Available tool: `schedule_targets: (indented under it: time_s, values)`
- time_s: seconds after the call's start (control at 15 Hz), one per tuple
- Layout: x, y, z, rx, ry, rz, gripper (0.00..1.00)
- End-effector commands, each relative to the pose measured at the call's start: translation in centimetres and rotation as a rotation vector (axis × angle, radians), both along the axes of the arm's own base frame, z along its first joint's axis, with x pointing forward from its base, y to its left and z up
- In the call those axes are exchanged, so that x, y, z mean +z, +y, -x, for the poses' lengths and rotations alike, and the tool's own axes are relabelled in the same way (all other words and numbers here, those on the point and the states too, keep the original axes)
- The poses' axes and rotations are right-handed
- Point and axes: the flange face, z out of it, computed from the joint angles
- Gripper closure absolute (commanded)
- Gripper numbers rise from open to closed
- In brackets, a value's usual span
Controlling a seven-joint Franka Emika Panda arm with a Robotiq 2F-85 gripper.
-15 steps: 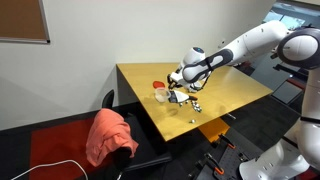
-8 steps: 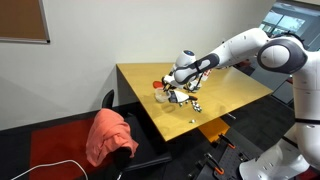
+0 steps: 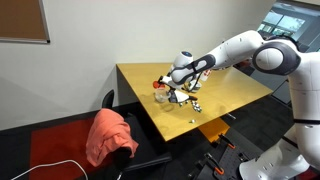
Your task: Pick one sweet and put it in the clear bowl
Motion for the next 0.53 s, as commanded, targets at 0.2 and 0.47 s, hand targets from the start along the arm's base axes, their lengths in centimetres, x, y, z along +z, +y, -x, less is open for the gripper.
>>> schedule_targets:
  time_s: [0.2, 0.47]
  values:
    - [2.1, 0.4, -0.2, -0.006, 0.012, -0.017, 0.00]
    - [3.8, 0.4, 0.3, -0.032, -0.009, -0.016, 0.00]
